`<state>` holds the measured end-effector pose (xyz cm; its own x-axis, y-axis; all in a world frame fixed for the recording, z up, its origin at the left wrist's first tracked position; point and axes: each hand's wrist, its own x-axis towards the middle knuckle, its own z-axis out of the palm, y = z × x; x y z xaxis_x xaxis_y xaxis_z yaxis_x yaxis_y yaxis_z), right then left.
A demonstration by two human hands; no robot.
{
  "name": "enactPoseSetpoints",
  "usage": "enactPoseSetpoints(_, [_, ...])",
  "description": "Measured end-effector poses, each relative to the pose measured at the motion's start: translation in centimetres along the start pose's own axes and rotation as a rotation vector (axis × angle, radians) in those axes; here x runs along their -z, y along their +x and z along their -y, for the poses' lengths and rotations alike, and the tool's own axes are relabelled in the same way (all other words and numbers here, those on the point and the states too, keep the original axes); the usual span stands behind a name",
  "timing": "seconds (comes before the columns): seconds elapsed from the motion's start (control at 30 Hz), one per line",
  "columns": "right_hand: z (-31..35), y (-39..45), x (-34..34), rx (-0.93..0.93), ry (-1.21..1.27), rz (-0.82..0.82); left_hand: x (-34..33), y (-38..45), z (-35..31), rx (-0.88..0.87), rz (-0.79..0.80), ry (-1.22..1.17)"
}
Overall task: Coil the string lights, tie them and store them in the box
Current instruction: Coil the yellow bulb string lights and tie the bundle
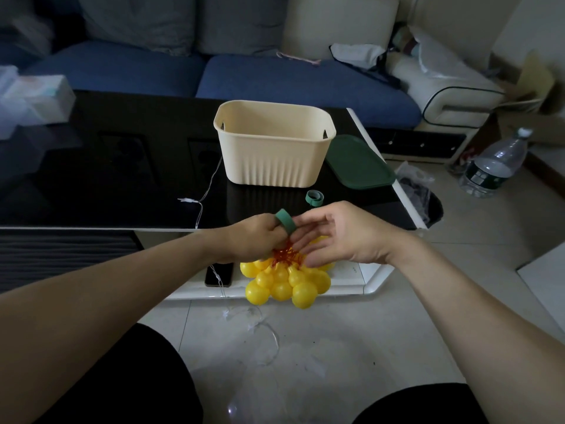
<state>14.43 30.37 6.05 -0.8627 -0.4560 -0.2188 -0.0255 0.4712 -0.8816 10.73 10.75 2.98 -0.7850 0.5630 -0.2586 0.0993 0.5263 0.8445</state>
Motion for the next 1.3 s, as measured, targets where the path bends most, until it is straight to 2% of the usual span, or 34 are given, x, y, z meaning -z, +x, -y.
enactPoseSetpoints(0.1, [0.0, 0.4, -0.2, 0.115, -0.260, -0.216, -0.2, -0.1, -0.3, 0.009, 0.096, -0.088])
enactPoseSetpoints(0.2, [-0.4, 0.6, -0.2, 0.191, -0.305, -0.313, -0.8, -0.1, -0.6, 0.025, 0.155, -0.122])
enactPoseSetpoints(0.43, [-0.4, 0.5, -0.3, 0.255, -0.378, -0.364, -0.6, -0.5, -1.1, 0.034, 0.231, -0.257])
enactPoseSetpoints(0.73, [-0.1, 0.5, -0.9, 0.566, -0.623, -0.415, 0.0, -0.6, -1.0, 0.009, 0.194, -0.328])
enactPoseSetpoints(0.83, [-0.3, 0.5, -1.2, 0.556, -0.608, -0.441, 0.0, -0.7, -1.0, -0.010, 0.248, -0.293])
enactPoseSetpoints(1.03, [-0.8, 1.0, -1.9, 0.410, -0.498, -0.425, 0.0, -1.0, -1.2, 0.030, 0.225, -0.201])
enactPoseSetpoints(1.2, [-0.6, 0.9, -1.8, 0.245, -0.365, -0.355, -0.5, -1.2, -1.2, 0.003, 0.153, -0.076])
enactPoseSetpoints(1.3, [-0.6, 1.0, -1.8, 0.240, -0.293, -0.409, -1.0, -1.0, -0.9, -0.055, 0.050, -0.008])
